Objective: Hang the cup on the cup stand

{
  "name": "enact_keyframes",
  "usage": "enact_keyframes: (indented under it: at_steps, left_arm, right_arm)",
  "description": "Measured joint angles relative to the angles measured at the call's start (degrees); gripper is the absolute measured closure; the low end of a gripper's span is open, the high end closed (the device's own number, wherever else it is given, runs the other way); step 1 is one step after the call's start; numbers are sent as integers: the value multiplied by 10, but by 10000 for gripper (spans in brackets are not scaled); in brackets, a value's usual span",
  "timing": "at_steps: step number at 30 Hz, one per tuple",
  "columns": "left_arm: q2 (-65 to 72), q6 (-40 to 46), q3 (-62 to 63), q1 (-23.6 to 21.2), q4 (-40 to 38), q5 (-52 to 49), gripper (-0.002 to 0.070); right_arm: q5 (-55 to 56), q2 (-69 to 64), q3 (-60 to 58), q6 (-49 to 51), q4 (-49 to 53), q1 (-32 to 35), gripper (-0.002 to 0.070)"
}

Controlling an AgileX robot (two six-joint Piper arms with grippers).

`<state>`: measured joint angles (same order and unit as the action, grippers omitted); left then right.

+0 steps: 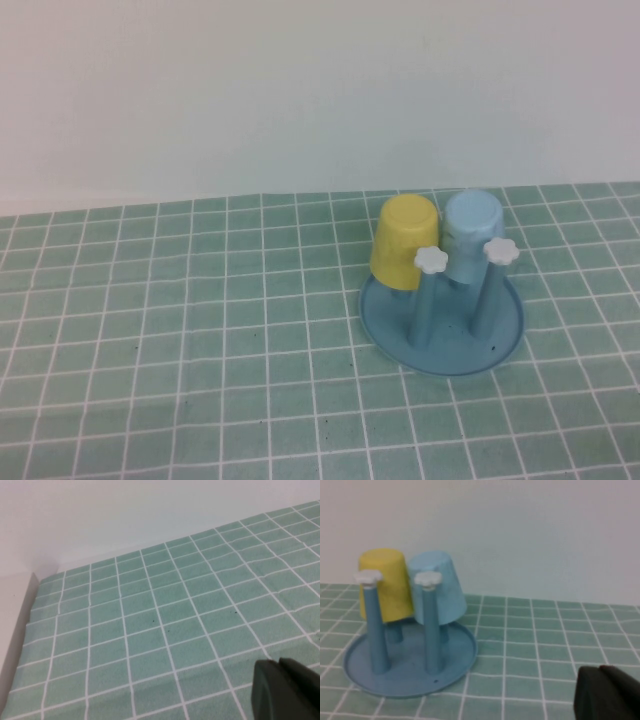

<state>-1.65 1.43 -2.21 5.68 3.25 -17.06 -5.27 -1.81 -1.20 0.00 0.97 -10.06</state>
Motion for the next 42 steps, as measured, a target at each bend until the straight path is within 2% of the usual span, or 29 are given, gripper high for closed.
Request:
enact_keyframes:
  at_steps: [11, 15, 42]
  left_arm:
    - [0, 0, 0, 0, 0, 0, 675]
    - [0, 0, 0, 0, 0, 0, 675]
    - [0, 0, 0, 0, 2, 0, 675]
  right_arm:
    - [-121, 23, -3, 6, 46, 99, 678]
    - [-153, 23, -3, 14, 47, 102, 678]
    - [-155, 23, -3, 15, 47, 102, 678]
